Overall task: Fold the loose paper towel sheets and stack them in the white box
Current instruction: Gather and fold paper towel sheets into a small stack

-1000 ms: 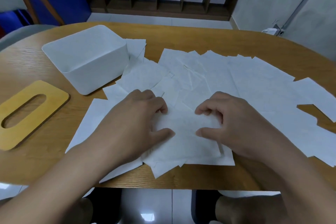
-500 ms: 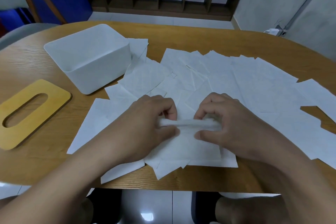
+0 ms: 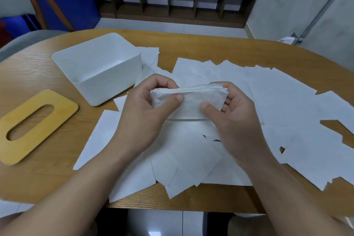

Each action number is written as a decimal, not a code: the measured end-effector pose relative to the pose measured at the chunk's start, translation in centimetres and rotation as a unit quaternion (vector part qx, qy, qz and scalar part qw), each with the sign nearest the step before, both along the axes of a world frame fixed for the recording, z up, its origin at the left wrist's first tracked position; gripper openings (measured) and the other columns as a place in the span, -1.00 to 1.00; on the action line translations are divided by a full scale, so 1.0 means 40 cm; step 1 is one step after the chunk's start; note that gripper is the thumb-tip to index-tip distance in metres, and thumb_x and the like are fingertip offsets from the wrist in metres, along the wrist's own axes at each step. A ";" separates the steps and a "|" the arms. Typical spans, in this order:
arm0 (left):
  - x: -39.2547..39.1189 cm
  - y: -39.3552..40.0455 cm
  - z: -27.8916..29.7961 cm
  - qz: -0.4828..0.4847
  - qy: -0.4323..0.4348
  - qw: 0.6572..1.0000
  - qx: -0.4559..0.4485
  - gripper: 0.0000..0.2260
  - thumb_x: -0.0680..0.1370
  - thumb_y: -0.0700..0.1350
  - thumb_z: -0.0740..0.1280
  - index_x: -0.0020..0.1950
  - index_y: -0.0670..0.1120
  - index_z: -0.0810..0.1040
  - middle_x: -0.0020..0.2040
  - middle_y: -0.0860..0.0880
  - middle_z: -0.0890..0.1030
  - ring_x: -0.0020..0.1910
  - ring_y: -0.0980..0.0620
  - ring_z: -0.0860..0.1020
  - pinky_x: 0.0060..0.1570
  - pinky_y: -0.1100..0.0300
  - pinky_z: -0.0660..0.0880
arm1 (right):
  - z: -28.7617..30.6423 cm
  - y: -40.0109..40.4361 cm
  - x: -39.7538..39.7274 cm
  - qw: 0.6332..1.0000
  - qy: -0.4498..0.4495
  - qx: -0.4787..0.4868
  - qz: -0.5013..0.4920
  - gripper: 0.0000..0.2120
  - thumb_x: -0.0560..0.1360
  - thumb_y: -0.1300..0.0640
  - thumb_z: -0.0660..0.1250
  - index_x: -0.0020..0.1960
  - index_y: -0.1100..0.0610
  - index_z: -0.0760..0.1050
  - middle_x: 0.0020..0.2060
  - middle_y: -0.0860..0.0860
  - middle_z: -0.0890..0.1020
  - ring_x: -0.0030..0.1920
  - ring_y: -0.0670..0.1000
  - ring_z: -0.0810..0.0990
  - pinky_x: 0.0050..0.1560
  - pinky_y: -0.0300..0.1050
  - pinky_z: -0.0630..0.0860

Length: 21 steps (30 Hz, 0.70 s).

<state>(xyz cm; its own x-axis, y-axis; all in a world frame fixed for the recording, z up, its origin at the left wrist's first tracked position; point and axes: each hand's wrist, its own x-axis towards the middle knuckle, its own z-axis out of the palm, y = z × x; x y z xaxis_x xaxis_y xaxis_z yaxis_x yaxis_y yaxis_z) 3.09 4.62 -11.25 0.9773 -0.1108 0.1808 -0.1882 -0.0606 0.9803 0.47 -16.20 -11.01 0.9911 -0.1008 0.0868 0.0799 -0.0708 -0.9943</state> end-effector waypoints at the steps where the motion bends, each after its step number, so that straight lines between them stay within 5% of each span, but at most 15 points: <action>1: -0.001 -0.001 -0.010 0.002 0.002 1.000 0.011 -0.91 0.64 -0.18 0.52 0.10 -0.06 0.65 0.02 -0.01 0.69 -0.02 -0.08 0.66 -0.05 0.01 0.58 | -0.009 0.007 -0.003 1.000 0.007 -0.005 -0.006 -0.74 0.62 0.30 0.46 0.23 0.03 0.62 0.03 0.06 0.76 0.07 0.15 0.77 0.13 0.35 0.72; 7: -0.010 -0.015 -0.038 0.000 0.008 1.000 0.012 -0.63 0.58 -0.35 0.51 0.27 -0.01 0.56 0.06 0.00 0.66 -0.02 -0.07 0.66 -0.01 -0.13 0.63 | -0.028 0.023 -0.018 0.999 0.012 0.005 -0.047 -0.69 0.54 0.28 0.48 0.21 0.01 0.56 0.03 0.09 0.70 0.05 0.25 0.72 -0.03 0.45 0.68; 10: -0.016 -0.021 -0.030 0.005 -0.006 1.000 0.024 -0.57 0.56 -0.37 0.49 0.31 0.01 0.53 0.05 0.02 0.71 0.04 0.00 0.68 0.03 0.07 0.62 | -0.025 0.032 -0.017 0.999 -0.007 -0.006 -0.043 -0.63 0.51 0.25 0.47 0.27 0.00 0.54 0.05 0.03 0.70 0.05 0.19 0.71 0.00 0.26 0.72; 13: -0.021 -0.024 -0.027 0.017 -0.015 0.999 0.049 -0.58 0.55 -0.37 0.48 0.30 0.01 0.54 0.05 0.05 0.71 0.10 0.04 0.67 0.02 0.29 0.54 | -0.027 0.039 -0.014 0.999 -0.015 -0.024 -0.044 -0.55 0.51 0.21 0.48 0.35 -0.05 0.51 0.09 -0.03 0.70 0.10 0.08 0.72 0.10 0.07 0.72; 21: -0.013 -0.017 -0.033 0.026 -0.020 0.995 0.093 -0.76 0.54 -0.35 0.49 0.06 -0.05 0.58 -0.06 0.05 0.66 -0.20 0.14 0.54 -0.19 0.31 0.41 | -0.028 0.038 -0.018 0.997 -0.015 -0.054 -0.046 -0.46 0.56 0.33 0.47 0.41 -0.10 0.46 0.10 -0.11 0.67 0.11 -0.03 0.70 0.05 -0.08 0.72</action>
<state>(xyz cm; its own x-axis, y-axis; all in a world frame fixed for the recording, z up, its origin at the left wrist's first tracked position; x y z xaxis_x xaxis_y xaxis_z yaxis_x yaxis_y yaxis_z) 2.59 3.96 -12.57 0.9752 -0.0945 0.2001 -0.2178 -0.2510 0.9432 -0.24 -14.69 -12.14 0.9749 -0.1799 0.1310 0.0971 -0.1858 -0.9778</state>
